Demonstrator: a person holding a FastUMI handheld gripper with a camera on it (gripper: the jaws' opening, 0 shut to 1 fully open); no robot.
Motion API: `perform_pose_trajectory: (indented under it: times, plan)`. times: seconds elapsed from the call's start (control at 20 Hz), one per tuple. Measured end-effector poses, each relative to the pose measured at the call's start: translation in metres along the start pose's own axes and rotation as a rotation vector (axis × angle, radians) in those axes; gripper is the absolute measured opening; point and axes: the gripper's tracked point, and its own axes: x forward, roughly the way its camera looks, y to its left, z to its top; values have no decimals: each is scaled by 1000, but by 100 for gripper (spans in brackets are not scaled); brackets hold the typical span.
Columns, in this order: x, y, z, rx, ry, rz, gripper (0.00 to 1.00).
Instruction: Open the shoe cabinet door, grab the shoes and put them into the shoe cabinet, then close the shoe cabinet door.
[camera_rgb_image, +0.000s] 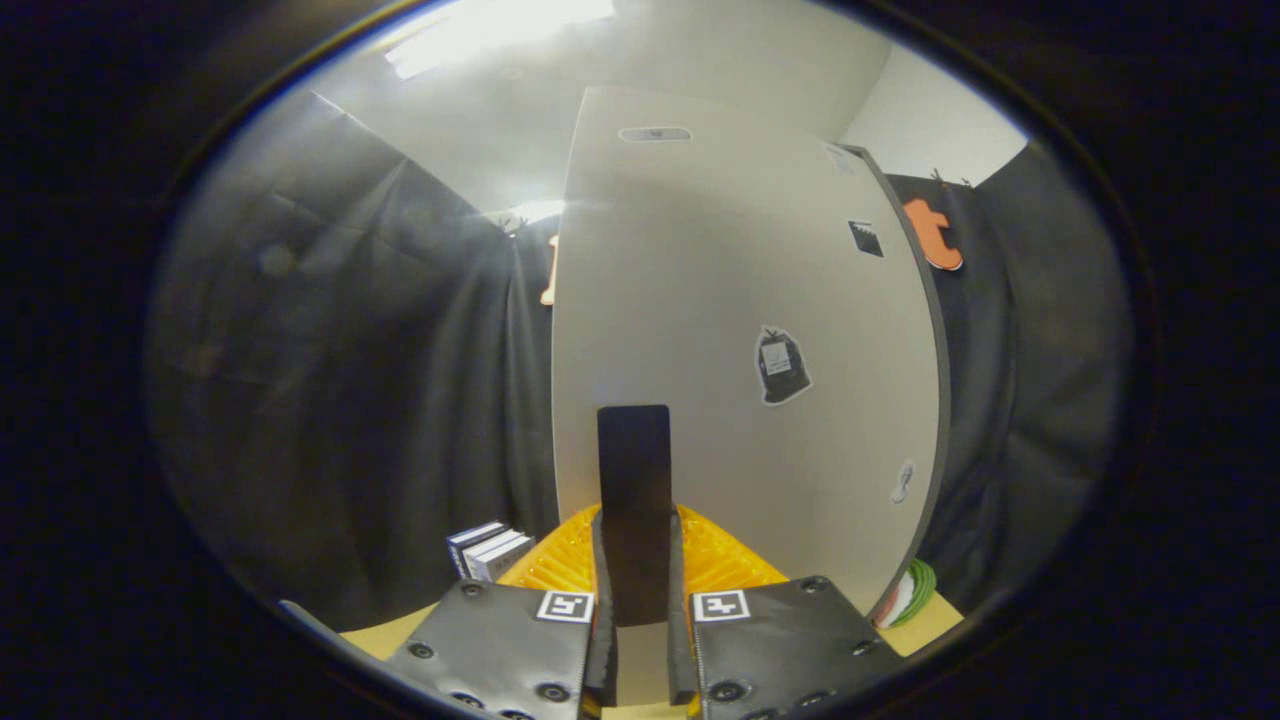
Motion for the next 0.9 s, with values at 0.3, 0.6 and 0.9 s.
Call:
perform_pose_trajectory:
  times: [0.3,0.6,0.9]
  plan:
    - [-33,-19,7,0,-9,39,22]
    - [-74,-43,11,-2,-16,31,21]
    - [-115,-80,19,1,-31,-8,21]
